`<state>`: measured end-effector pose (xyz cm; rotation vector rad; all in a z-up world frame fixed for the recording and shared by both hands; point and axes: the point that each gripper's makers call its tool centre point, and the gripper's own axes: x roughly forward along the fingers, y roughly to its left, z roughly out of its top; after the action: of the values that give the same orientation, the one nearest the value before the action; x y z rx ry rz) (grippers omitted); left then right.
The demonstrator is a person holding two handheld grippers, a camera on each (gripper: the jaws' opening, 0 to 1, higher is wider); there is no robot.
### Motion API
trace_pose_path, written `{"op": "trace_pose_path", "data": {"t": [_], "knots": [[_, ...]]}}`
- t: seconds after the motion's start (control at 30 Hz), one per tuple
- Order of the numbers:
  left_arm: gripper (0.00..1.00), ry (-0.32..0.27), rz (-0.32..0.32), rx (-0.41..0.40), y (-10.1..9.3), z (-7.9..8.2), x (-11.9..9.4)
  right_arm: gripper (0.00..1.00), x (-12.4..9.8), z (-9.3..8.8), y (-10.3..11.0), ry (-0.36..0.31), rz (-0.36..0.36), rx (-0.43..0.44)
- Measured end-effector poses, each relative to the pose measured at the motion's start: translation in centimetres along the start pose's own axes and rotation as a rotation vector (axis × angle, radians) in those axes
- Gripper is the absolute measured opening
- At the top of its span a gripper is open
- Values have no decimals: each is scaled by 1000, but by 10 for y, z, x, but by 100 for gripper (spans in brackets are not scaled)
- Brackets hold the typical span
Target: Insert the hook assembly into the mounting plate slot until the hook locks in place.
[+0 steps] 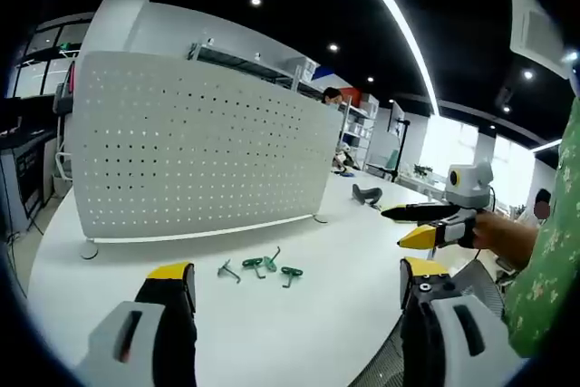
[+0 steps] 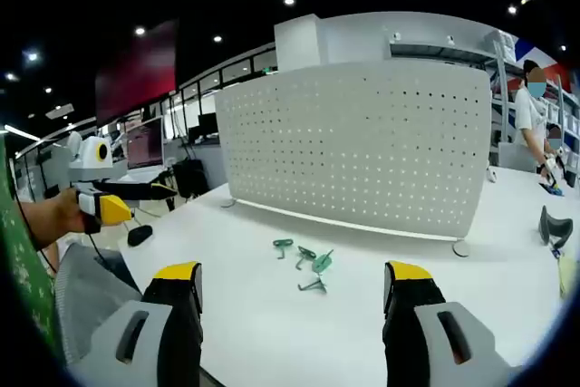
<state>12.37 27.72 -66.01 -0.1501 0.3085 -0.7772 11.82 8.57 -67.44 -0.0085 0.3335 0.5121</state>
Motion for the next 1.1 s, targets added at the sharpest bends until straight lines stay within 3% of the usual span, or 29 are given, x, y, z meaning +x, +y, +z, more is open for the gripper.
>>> {"op": "trace_pose_path", "data": {"t": [1.1], "knots": [[93,23,-10,7,-2,-5,0,80,2,0,2,16,13,-13]]}}
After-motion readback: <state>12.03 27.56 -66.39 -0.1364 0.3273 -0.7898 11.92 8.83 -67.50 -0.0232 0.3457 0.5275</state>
